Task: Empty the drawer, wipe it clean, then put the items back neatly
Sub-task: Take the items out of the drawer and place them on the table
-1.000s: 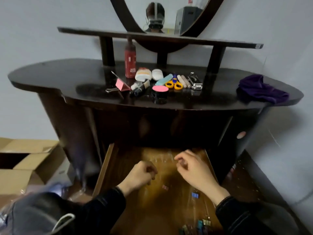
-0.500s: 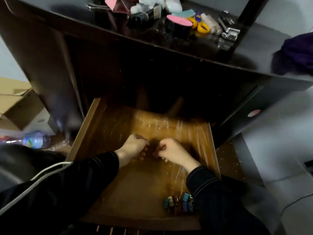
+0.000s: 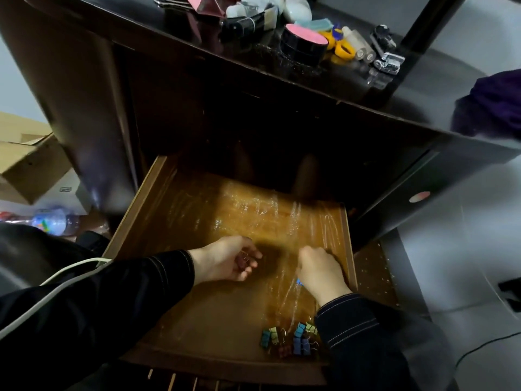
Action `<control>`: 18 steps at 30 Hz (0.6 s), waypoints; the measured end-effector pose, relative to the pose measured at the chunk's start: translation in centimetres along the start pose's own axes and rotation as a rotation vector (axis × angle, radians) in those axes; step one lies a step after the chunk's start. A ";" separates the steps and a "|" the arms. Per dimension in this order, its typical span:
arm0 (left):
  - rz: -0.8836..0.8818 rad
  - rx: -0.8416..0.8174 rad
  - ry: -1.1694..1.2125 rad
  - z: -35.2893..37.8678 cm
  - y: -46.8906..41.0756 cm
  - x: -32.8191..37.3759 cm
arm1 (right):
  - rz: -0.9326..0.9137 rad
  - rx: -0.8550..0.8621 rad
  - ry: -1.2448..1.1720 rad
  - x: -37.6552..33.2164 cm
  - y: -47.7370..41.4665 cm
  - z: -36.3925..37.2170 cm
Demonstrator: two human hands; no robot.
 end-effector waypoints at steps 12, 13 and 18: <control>-0.065 0.008 0.042 0.3 -0.6 -1.5 | -0.244 -0.255 -0.504 -2.8 -0.2 2.6; -0.067 0.016 0.052 0.2 -0.6 -1.6 | -0.335 -0.260 -0.565 -3.8 0.0 2.4; -0.094 -0.007 0.104 0.2 -0.6 -2.0 | -0.562 -0.259 -0.754 -6.5 1.0 1.2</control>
Point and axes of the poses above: each hand's wrist, its own y-axis away from the middle knuckle, its own z-axis out of the palm, x = y × z, the point moved 8 cm from there along -y, towards the middle knuckle, and after that the axes turned 15 degrees about -x, right-handed, at the moved point
